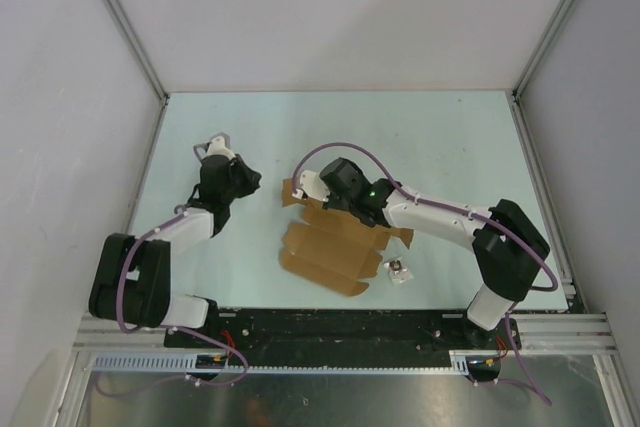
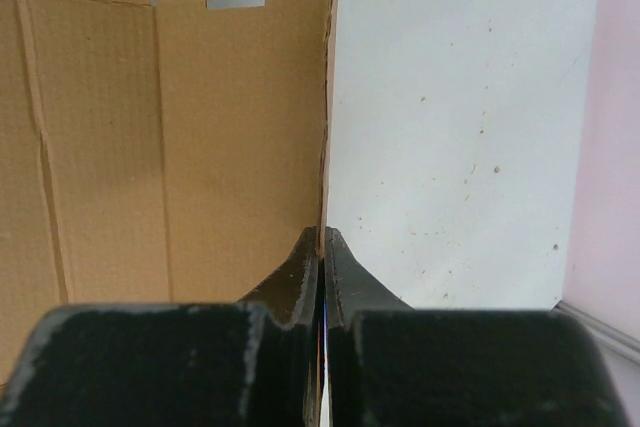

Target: Fold the paper box

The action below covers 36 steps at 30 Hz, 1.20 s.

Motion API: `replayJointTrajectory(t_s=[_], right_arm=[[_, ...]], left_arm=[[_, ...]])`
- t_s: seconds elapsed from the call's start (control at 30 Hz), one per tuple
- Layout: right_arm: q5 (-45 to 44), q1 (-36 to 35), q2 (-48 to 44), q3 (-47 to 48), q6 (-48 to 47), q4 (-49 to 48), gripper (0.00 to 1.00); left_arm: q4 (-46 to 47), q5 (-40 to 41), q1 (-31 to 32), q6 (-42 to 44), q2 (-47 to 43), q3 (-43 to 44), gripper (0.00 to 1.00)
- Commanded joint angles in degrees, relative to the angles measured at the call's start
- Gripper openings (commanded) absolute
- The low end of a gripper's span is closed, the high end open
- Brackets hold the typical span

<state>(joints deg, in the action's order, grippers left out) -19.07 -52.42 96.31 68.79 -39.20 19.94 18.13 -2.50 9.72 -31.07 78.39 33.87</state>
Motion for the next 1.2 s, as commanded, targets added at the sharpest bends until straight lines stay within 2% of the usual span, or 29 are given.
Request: replayJointTrajectory(t_s=[0.0, 0.23, 0.5, 0.93, 1.17], right_arm=[[-0.3, 0.0, -3.9, -0.8, -2.1, -3.9, 0.00], [0.2, -0.4, -5.0, -1.6, -3.4, -4.8, 0.00], [1.1, -0.7, -5.5, -2.0, -3.6, -6.0, 0.00], [2.3, -0.7, -4.6, -2.0, -2.2, -5.8, 0.00], [0.7, -0.7, -3.4, -2.0, -1.8, -6.6, 0.00]], left_arm=[[5.2, -4.4, -0.5, 1.0, 3.5, 3.0, 0.00], [8.8, -11.8, -0.1, 0.9, 10.4, 5.3, 0.00], [12.6, -17.6, 2.1, 3.3, 14.2, 6.8, 0.00], [16.5, -21.2, 5.6, 6.2, 16.4, 5.6, 0.00], [17.2, -21.3, 6.5, 6.9, 13.7, 1.7, 0.00]])
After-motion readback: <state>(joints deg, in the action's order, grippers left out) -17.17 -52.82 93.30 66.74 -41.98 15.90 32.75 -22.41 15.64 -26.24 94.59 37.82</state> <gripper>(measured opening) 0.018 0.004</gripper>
